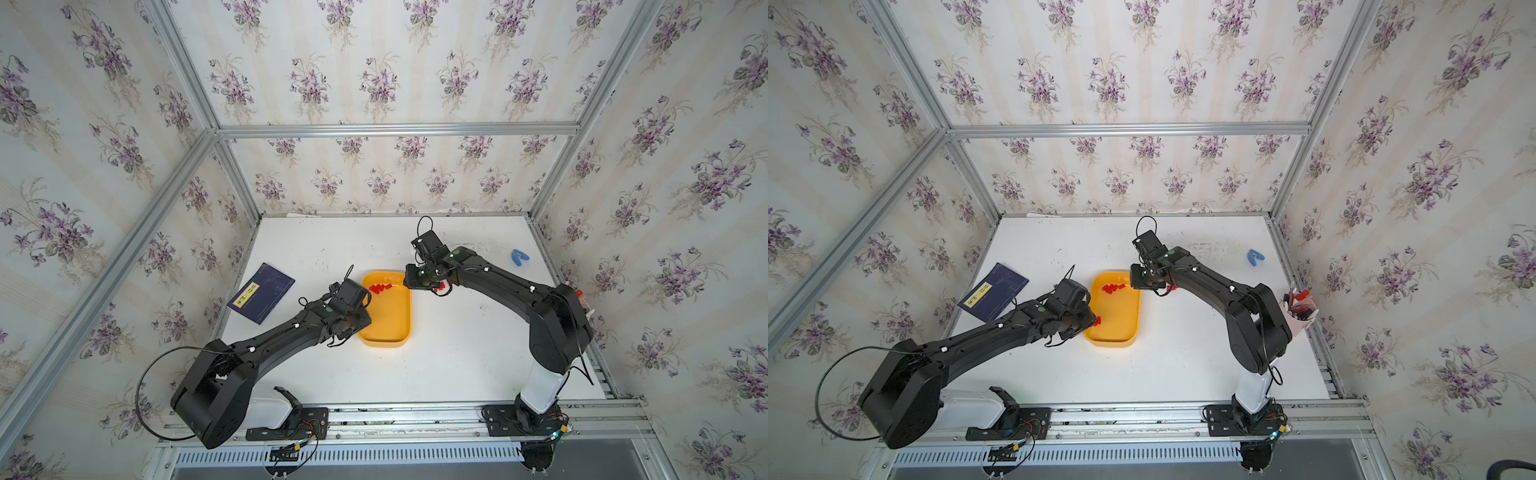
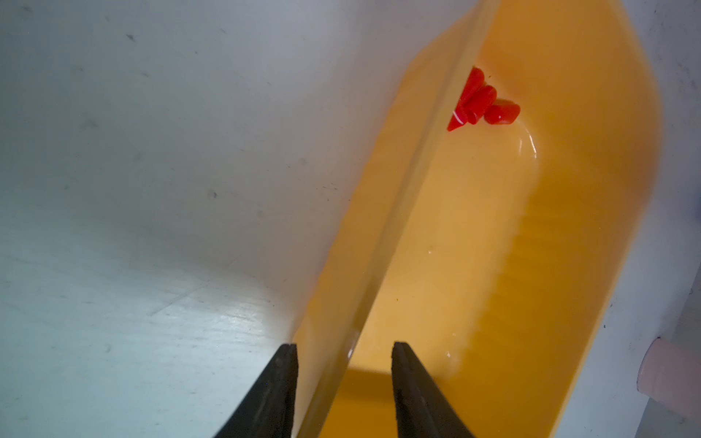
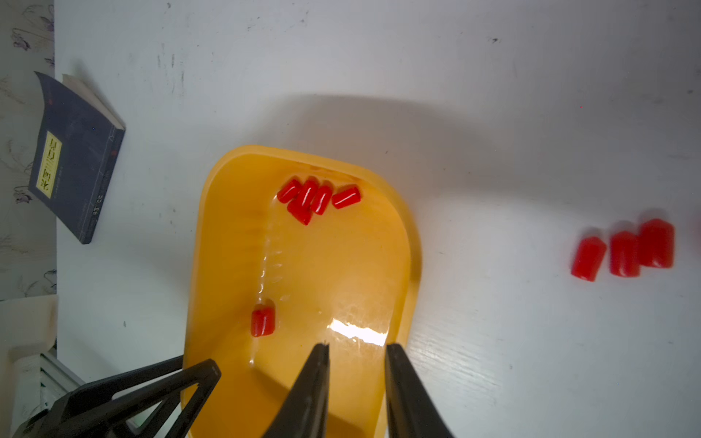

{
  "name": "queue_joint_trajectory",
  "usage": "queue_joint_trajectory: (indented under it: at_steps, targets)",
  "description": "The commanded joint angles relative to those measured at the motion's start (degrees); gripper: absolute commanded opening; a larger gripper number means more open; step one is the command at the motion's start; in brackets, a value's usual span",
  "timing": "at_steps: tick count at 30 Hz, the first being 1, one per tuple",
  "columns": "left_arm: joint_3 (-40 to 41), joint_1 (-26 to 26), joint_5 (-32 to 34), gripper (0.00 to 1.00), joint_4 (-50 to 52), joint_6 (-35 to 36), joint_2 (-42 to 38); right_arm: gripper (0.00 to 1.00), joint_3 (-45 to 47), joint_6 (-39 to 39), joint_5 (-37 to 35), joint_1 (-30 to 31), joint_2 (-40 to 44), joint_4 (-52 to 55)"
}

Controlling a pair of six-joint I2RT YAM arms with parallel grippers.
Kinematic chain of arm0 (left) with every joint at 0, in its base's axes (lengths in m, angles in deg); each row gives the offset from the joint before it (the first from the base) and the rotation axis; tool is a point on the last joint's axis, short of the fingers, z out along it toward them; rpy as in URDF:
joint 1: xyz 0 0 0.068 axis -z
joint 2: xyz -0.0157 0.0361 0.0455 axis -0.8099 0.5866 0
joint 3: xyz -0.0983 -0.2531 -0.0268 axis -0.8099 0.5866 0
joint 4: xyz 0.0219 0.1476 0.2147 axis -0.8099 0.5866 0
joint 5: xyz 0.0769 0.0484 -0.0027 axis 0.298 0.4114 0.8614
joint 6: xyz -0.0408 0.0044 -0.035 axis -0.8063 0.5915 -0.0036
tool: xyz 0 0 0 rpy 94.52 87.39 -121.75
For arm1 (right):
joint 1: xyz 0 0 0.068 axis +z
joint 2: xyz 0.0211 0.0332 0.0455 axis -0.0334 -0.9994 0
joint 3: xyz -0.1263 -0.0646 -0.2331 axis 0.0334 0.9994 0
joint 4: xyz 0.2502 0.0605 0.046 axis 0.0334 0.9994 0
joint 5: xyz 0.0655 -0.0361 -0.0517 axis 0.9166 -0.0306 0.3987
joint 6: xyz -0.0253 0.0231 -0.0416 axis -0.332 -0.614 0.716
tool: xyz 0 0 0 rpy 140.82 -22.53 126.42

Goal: Take the screw protection sleeves out of the storage box
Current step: Pick up the screw protection sleeve from the storage box.

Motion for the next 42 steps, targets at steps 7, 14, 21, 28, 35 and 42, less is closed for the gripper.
queue_joint_trajectory:
  at_steps: [7,14,21,28,35,42]
  targets:
    - [0.9,0.2,-0.3,0.46,-1.4,0.3,-2.1,0.31,-2.9,-4.7,1.6,1.4,-3.2,-0.4]
    - [-0.7,0.0,1.9,0.46,2.3,5.2,-3.9,0.3,-7.0,0.0,2.0,2.5,-7.5,-0.2]
    - [-1.5,-1.3,1.7,0.47,4.4,10.0,-6.5,0.31,-14.2,10.6,4.6,3.5,-13.8,2.2]
    - [-0.9,-2.0,-1.0,0.45,2.6,11.1,-6.1,0.31,-19.9,18.4,2.5,3.5,-18.5,5.7]
    - [-0.2,-2.1,-1.6,0.43,1.3,11.4,-4.4,0.3,-20.9,16.7,3.3,3.7,-20.2,5.7]
    - [0.0,-2.2,-2.2,0.42,0.3,11.2,-3.5,0.28,-21.5,10.8,0.9,3.6,-22.2,6.5]
